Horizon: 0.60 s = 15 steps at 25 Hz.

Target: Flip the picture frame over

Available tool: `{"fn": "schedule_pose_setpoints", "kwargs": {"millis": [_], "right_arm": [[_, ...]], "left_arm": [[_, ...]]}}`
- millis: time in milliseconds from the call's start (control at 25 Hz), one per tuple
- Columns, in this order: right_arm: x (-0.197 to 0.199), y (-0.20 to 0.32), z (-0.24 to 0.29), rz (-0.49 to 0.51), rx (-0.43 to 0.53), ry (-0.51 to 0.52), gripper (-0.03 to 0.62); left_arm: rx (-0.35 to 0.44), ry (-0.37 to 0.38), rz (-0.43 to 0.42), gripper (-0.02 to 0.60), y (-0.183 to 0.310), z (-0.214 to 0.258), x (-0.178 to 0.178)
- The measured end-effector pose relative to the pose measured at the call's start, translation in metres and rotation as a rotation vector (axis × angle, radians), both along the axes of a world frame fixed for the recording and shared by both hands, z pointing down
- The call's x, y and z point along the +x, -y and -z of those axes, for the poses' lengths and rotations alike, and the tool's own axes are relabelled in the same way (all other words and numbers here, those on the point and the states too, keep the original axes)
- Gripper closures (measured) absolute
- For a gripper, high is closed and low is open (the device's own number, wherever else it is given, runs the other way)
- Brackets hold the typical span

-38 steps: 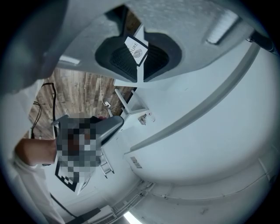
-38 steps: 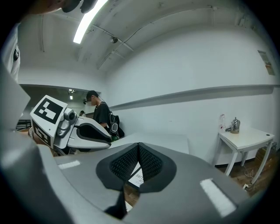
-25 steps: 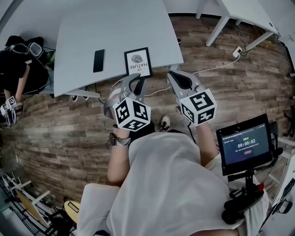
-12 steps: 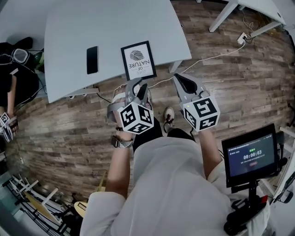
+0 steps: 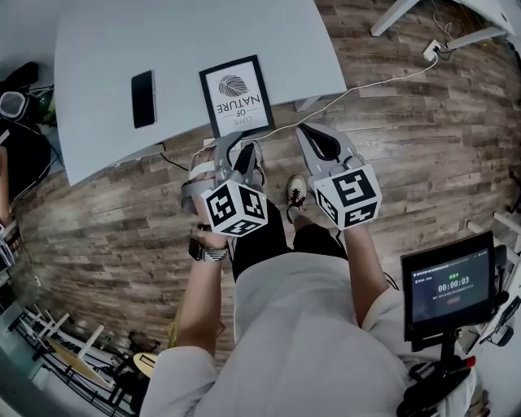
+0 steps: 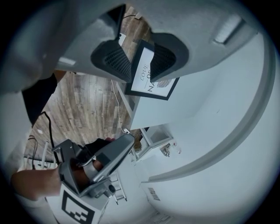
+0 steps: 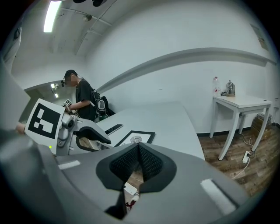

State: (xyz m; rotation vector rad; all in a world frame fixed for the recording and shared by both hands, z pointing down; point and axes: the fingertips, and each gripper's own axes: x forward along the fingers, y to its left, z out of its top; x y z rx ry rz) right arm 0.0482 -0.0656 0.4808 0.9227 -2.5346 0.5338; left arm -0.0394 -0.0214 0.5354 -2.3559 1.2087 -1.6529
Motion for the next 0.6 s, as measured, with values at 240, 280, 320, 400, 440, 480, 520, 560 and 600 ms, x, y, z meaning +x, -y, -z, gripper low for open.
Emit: {"fn": "schedule_pose_setpoints", "kwargs": {"millis": [240,280,320,400,440,480,520,560,600], "right_arm": [[0.001,-0.002,-0.024,-0.018,-0.022,-0.009,0.591],[0.001,-0.003,-0.027,-0.018,-0.024,-0.009,0.591],[0.001,-0.004,-0.03,-0.016,-0.025,-0.01,0.592],[0.001,-0.006,-0.037,-0.011,-0.029,-0.016,0.591],[0.0,-0.007,-0.041,-0.009,-0.032,-0.019,0.592],[0.0,-0.008,-0.045,-0.007,-0.036,-0.021,0.592],[0.0,-0.009,-0.048,-0.005,-0.04,-0.023,0.592],[0.0,-0.01,-0.051,-0.003,-0.043,-0.025,0.591],[-0.001,-0.011,-0.055,0.0,-0.045,-0.026,0.592]], "left_arm": [[0.04,-0.02,0.019,0.442,0.003,-0.019,-0.003],[0.043,-0.005,0.012,0.442,0.003,-0.022,-0.004],[0.046,0.018,-0.001,0.442,0.003,-0.026,-0.004],[0.054,0.064,-0.025,0.442,0.004,-0.034,-0.006],[0.059,0.082,-0.034,0.442,0.005,-0.037,-0.006],[0.064,0.095,-0.042,0.442,0.005,-0.04,-0.007],[0.067,0.105,-0.049,0.442,0.005,-0.043,-0.007],[0.069,0.115,-0.057,0.442,0.005,-0.046,-0.006],[0.071,0.127,-0.067,0.442,0.005,-0.05,-0.006]]}}
